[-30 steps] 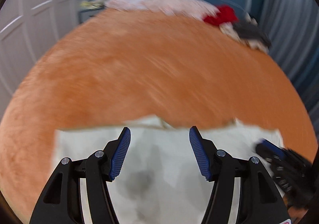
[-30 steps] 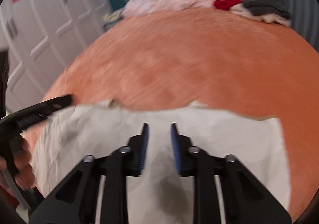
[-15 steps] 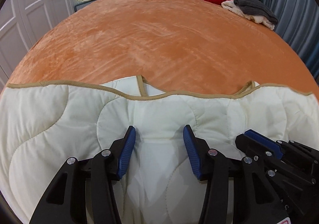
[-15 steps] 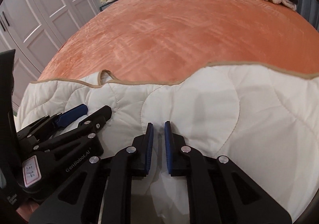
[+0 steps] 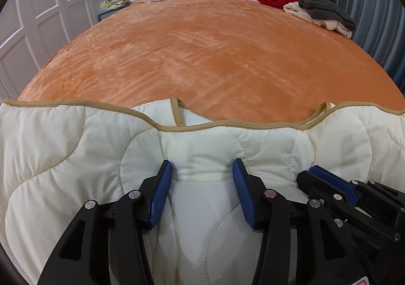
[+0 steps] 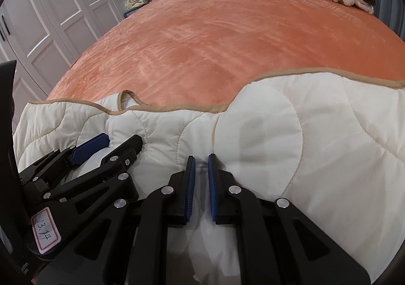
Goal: Fold large clothes
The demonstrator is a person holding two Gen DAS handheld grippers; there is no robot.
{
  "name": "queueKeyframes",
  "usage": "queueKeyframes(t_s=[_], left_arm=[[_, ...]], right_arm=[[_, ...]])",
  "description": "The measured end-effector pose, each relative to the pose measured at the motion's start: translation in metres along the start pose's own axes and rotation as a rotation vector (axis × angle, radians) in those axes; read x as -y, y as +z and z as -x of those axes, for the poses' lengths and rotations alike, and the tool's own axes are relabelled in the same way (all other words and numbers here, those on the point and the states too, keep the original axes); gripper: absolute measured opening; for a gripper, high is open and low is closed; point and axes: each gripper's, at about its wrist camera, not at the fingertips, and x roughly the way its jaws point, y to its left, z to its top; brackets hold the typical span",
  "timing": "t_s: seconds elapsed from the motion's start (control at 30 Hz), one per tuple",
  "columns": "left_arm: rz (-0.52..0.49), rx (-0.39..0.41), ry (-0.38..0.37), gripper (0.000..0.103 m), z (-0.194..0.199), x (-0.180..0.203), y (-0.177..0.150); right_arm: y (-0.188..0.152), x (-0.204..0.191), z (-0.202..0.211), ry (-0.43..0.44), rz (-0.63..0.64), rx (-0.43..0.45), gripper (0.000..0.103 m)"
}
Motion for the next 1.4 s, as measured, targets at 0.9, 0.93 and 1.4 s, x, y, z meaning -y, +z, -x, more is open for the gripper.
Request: queueKeyframes(t_s=[0.9, 0.93, 1.4], left_arm=[[0.138, -0.006, -0.069, 0.051, 0.109, -0.044, -0.05], [0.149, -0.013, -0.073, 0.051, 0.115, -0.044, -0.058], [0.079, -0.067, 0.017, 0.052, 0.117, -0.015, -0.102]], right_arm=[[-0.061, -0.003, 0.121, -0.003, -0.071, 0.07, 0.019], [-0.069, -0.004, 0.124, 0.01, -0.084, 0.058, 0.019], [-0.109, -0.027, 0.11, -0.023, -0.051, -0.063, 0.018]])
